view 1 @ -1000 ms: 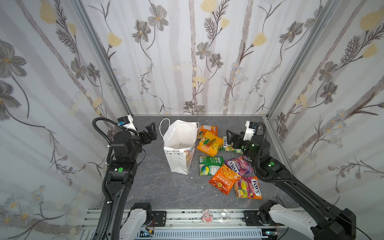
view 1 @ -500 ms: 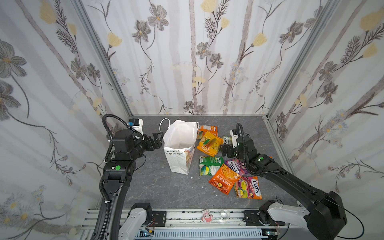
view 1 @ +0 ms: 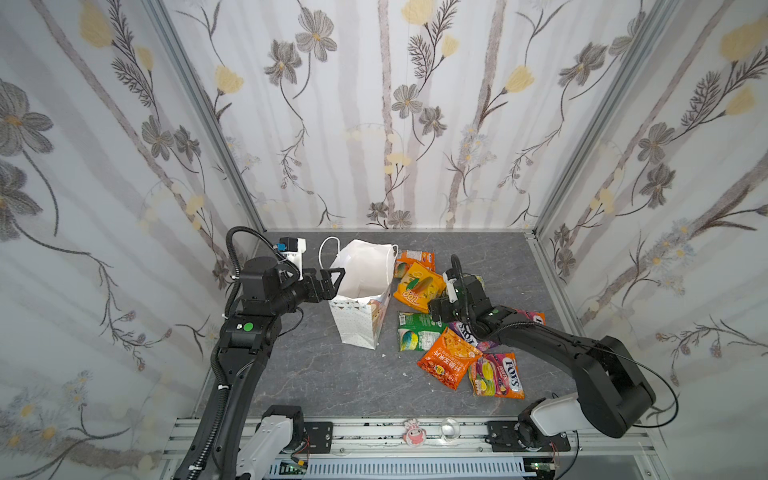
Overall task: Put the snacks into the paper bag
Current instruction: 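Raise the left gripper toward the paper bag while the right moves over snacks, then grip the bag rim with the left gripper while the right descends onto yellow pack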
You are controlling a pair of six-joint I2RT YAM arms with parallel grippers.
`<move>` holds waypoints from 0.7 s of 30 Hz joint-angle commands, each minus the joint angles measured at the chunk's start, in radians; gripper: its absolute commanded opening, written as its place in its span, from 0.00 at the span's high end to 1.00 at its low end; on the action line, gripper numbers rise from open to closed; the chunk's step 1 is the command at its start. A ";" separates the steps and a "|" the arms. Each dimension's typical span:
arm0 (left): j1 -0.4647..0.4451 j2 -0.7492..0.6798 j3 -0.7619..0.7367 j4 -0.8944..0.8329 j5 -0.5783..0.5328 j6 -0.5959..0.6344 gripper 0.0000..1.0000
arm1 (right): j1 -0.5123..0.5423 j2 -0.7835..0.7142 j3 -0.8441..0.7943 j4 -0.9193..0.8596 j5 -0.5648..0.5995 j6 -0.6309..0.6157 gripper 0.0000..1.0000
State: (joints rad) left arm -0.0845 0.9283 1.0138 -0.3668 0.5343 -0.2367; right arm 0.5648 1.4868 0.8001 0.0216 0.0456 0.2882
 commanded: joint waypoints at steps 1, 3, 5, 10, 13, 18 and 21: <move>-0.010 0.006 -0.003 0.107 -0.027 -0.010 0.00 | -0.009 0.059 0.015 0.082 -0.077 0.029 0.09; -0.016 0.012 -0.003 0.126 -0.042 0.001 0.00 | -0.014 0.091 0.017 0.107 -0.098 0.042 0.11; -0.020 0.027 0.002 0.125 -0.072 0.018 0.00 | -0.020 0.102 0.015 0.131 -0.113 0.056 0.12; -0.023 0.052 -0.055 0.145 -0.100 0.035 0.00 | -0.047 0.139 -0.012 0.210 -0.156 0.092 0.14; -0.023 0.052 -0.078 0.146 -0.122 0.057 0.00 | -0.071 0.143 -0.032 0.252 -0.181 0.119 0.17; -0.023 0.070 -0.095 0.157 -0.109 0.059 0.00 | -0.098 0.163 -0.068 0.318 -0.189 0.170 0.22; -0.023 0.075 -0.111 0.167 -0.133 0.057 0.00 | -0.102 0.181 -0.067 0.336 -0.209 0.183 0.24</move>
State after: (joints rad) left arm -0.1078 0.9997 0.9134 -0.2386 0.4194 -0.1879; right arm 0.4633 1.6547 0.7364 0.2913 -0.1322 0.4423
